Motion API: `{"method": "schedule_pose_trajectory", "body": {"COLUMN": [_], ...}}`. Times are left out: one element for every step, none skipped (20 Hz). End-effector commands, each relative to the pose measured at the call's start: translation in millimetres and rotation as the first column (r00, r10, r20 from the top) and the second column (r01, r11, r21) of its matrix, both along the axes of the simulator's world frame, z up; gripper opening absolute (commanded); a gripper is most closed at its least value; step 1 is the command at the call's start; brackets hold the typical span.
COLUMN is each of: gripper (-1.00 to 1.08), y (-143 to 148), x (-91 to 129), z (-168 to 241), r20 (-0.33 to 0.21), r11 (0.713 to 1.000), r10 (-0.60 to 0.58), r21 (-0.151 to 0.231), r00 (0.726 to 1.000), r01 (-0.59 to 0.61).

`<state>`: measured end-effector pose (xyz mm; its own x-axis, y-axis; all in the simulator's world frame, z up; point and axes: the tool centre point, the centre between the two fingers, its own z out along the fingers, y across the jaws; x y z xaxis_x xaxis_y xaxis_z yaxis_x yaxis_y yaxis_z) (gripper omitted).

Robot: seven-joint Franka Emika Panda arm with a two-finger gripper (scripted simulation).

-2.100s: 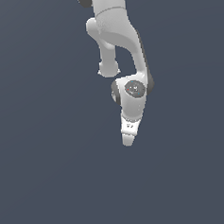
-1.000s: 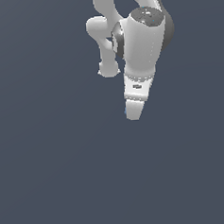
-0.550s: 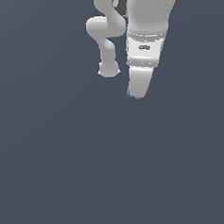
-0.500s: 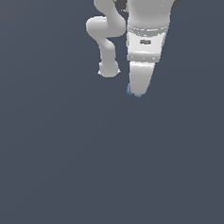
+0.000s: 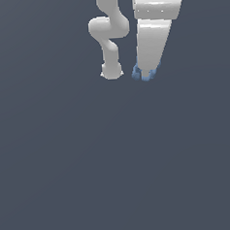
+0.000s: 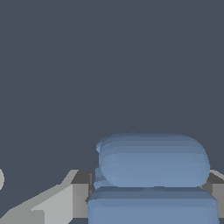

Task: Pick up the object and move it to a goal position.

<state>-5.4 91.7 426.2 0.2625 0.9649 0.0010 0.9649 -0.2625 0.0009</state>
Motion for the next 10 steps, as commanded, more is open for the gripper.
{"method": "schedule_pose_trajectory", "body": {"gripper": [-1.00,-1.00,-1.00,-1.00,-1.00,-1.00,-1.00,-1.00,-1.00,-1.00], "y": [0.0,0.1,0.2,0.2,0.3,0.3,0.4,0.4,0.4,0.4], "x": [0.7,1.0,1.3,1.5,1.7,2.0,2.2,2.4,2.6,2.6], "z": [10.3,13.2,15.7,17.7,19.3,20.4,21.1,21.3,21.1,20.8], "r20": [-0.001,-0.001,-0.001,-0.001,-0.001,-0.001,-0.001,-0.001,-0.001,-0.001], "r11": [1.000,1.000,1.000,1.000,1.000,1.000,1.000,1.000,1.000,1.000], "r10": [-0.001,-0.001,-0.001,-0.001,-0.001,-0.001,-0.001,-0.001,-0.001,-0.001], "r21": [0.000,0.000,0.000,0.000,0.000,0.000,0.000,0.000,0.000,0.000], "r00": [1.000,1.000,1.000,1.000,1.000,1.000,1.000,1.000,1.000,1.000], "r01": [0.001,0.001,0.001,0.001,0.001,0.001,0.001,0.001,0.001,0.001]}}
